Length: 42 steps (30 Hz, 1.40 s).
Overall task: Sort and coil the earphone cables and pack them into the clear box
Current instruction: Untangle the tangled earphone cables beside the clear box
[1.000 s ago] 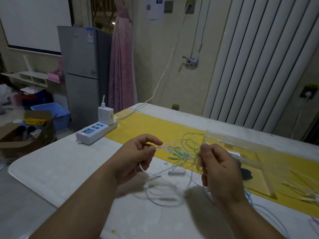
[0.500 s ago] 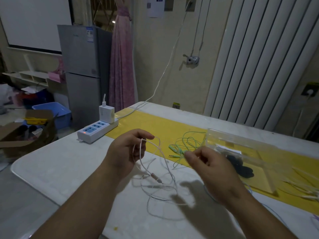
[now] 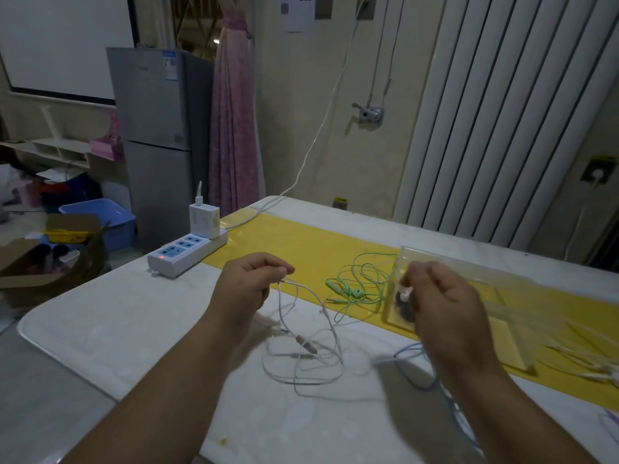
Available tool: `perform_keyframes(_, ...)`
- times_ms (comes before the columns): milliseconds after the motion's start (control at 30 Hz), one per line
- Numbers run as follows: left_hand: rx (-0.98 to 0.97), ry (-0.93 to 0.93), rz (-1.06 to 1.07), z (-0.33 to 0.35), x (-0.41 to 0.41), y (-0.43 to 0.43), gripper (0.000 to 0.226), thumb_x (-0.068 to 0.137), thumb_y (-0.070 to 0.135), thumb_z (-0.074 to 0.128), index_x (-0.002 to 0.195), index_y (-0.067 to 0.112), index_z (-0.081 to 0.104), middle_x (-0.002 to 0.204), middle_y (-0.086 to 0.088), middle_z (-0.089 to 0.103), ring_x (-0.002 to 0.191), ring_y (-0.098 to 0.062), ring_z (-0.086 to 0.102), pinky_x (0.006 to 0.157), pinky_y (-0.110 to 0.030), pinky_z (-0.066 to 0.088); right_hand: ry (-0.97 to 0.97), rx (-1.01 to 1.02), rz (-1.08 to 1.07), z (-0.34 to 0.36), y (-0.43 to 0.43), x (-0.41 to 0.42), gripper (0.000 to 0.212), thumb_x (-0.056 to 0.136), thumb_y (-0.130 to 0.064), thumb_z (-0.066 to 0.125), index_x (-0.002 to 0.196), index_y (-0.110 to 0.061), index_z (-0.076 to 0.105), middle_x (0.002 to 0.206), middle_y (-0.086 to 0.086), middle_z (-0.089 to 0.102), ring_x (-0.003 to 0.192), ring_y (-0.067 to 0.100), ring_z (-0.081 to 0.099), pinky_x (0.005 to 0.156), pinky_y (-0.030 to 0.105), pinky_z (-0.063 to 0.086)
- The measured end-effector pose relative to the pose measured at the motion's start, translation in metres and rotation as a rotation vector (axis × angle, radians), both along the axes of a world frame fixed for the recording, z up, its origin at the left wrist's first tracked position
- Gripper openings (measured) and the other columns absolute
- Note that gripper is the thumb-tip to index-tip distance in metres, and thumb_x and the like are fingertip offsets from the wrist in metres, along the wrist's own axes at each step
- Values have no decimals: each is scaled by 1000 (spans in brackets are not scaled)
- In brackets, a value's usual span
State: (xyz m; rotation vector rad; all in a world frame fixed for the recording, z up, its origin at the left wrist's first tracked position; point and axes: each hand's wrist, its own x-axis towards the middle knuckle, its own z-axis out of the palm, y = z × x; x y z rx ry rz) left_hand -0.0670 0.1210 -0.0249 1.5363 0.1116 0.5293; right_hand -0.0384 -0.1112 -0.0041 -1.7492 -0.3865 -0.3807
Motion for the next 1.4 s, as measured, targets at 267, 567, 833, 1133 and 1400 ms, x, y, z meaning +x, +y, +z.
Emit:
perform_keyframes(267, 362, 57, 177, -12, 8, 4, 20, 59, 23, 50, 52, 6, 42, 63, -13, 39, 60, -20, 38, 61, -40, 31, -248, 486, -238, 12, -16, 3, 30, 95, -44, 43, 74, -29, 57, 48, -7, 39, 45, 17, 31, 45, 36, 27)
perform_keyframes(567, 801, -71, -33, -12, 0, -15, 49, 80, 57, 32, 77, 27, 71, 83, 10, 67, 86, -3, 55, 81, -29, 40, -239, 350, -114, 5, -10, 3, 31, 93, -44, 44, 73, -25, 57, 48, -2, 37, 45, 22, 31, 45, 35, 26)
perform_keyframes(833, 1055, 14, 74, -21, 10, -40, 42, 89, 55, 52, 125, 34, 54, 87, 16, 50, 82, -4, 45, 74, -23, 36, -278, 242, -98, 0, -3, 0, 29, 95, -39, 43, 74, -25, 58, 50, -1, 44, 44, 9, 36, 45, 24, 30)
perform_keyframes(1133, 1093, 329, 243, -26, 15, -27, 33, 89, 40, 59, 117, 24, 64, 113, 1, 63, 107, -19, 55, 83, -29, 40, -307, 248, -90, -1, -1, -4, 29, 96, -32, 43, 76, -18, 57, 49, -6, 46, 43, 3, 38, 44, 16, 30)
perform_keyframes(1400, 1256, 433, 236, -26, 10, -22, 19, 88, 21, 54, 95, 26, 71, 94, 3, 65, 89, -20, 57, 69, -28, 44, -315, 225, -130, -3, -5, 0, 36, 90, -46, 43, 71, -19, 57, 49, -5, 46, 45, 6, 38, 49, 23, 29)
